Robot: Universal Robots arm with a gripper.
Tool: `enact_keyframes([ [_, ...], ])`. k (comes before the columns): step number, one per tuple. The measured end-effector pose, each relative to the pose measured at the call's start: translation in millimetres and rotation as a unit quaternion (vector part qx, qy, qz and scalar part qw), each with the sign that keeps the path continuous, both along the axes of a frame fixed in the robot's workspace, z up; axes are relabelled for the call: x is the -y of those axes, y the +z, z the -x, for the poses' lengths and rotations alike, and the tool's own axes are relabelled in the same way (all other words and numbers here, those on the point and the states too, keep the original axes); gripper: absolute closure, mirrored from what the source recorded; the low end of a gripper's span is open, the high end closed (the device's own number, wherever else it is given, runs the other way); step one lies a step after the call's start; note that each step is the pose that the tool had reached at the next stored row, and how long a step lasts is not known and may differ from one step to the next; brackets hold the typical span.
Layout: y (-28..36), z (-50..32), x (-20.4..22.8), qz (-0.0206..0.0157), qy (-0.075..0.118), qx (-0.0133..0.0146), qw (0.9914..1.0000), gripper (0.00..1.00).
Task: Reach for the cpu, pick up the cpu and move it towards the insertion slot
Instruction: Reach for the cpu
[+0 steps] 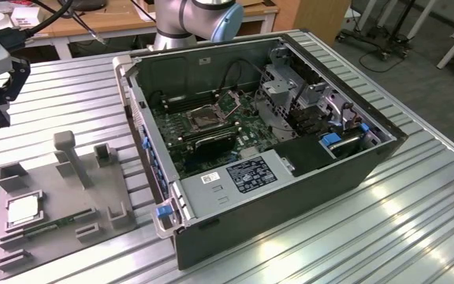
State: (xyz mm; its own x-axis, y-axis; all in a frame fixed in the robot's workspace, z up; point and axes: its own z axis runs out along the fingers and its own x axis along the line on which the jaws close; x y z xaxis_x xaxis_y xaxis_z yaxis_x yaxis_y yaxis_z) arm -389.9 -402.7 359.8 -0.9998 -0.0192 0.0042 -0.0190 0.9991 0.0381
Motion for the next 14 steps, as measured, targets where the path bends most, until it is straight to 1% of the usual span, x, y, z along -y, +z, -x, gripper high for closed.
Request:
enact_keyframes([
  [14, -0.1, 4.4, 0.0, 0.0, 0.0, 0.0007, 1.0, 0.9],
])
